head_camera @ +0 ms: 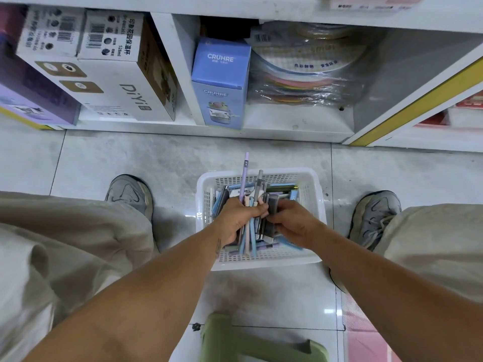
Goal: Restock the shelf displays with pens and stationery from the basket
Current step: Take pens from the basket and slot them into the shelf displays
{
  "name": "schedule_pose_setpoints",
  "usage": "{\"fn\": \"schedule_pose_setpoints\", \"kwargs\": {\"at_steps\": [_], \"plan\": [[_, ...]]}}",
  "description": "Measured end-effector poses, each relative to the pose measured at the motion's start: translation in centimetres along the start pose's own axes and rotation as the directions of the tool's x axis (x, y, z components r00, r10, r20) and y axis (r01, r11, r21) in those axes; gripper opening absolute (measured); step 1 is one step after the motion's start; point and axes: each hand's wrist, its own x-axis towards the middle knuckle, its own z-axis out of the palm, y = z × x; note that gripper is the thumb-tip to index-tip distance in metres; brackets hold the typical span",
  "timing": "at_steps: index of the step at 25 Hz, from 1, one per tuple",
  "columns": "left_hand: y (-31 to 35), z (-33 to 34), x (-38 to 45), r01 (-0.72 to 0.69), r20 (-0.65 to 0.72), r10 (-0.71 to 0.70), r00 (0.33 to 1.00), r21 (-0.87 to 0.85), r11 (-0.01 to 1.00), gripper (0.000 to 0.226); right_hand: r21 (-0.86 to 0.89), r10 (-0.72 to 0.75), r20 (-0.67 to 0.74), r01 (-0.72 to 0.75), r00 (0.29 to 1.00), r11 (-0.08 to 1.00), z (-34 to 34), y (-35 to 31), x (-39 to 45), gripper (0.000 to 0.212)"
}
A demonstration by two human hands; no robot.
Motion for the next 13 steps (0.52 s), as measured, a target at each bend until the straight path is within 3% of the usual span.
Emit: {"fn": "schedule_pose_setpoints", "kwargs": {"at_steps": [7, 13], "plan": [[0.6, 0.7, -0.7, -0.042, -0.071, 0.047, 0.996, 0.068, 0.997, 0.030, -0.010, -0.007, -0.049, 0.007, 0.999, 1.000, -1.0, 0.0, -0.1, 0.026], [0.5, 0.5, -0.7, -0.056, -0.032, 0.056, 0.998, 0.010, 0.998, 0.049, -0.163, -0.064, -0.131, 0.042, 0.989, 0.986, -1.2, -0.2, -0.3, 0.021]]}}
